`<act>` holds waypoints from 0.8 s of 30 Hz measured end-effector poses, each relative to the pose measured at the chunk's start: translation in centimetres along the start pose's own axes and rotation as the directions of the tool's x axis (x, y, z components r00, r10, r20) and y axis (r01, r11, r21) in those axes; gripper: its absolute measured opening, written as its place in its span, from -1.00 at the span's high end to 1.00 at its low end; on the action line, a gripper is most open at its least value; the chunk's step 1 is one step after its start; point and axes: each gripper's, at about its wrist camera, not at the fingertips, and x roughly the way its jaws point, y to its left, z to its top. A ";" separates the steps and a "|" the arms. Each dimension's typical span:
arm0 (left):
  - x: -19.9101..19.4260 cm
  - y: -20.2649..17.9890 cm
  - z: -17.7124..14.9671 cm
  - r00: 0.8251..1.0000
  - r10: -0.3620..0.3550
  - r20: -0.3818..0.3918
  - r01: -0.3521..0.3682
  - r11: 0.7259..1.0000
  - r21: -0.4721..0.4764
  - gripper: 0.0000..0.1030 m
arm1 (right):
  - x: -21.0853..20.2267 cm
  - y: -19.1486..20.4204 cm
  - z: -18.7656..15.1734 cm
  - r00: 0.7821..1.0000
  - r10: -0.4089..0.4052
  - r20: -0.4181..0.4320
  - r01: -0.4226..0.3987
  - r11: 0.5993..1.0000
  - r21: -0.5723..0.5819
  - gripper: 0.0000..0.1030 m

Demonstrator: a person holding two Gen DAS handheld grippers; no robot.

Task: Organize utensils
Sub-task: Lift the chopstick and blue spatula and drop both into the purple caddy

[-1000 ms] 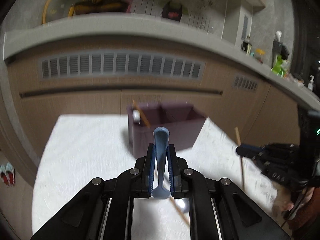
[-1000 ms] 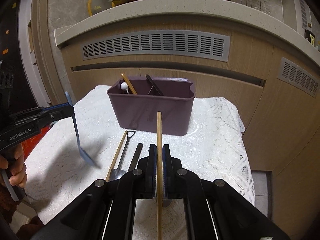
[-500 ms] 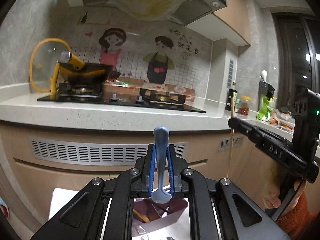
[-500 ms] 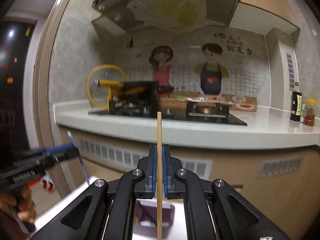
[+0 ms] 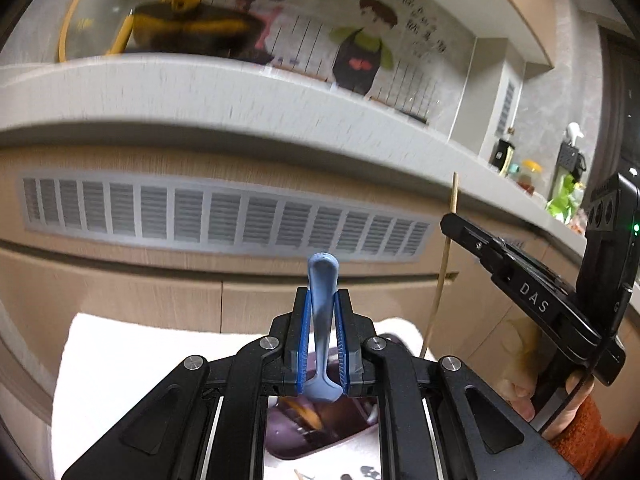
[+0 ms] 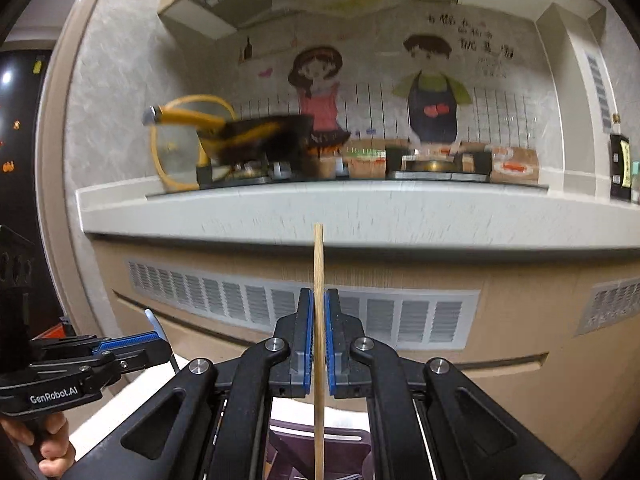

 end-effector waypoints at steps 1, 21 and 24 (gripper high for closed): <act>0.5 0.3 -0.5 1.000 -0.001 -0.012 0.001 1.000 -0.005 0.76 | 0.5 -0.1 -0.4 1.000 -0.005 -0.008 0.005 1.000 0.001 0.90; -3.3 0.2 -6.6 0.998 0.038 -0.050 -0.042 0.995 -0.085 0.62 | -2.3 -0.3 -9.4 0.952 -0.014 -0.306 -0.008 0.998 -0.068 0.83; -4.9 0.1 -8.0 0.996 0.063 -0.060 -0.068 0.993 -0.096 0.60 | -4.4 0.1 -9.3 0.959 -0.035 -0.281 0.015 0.997 -0.071 0.83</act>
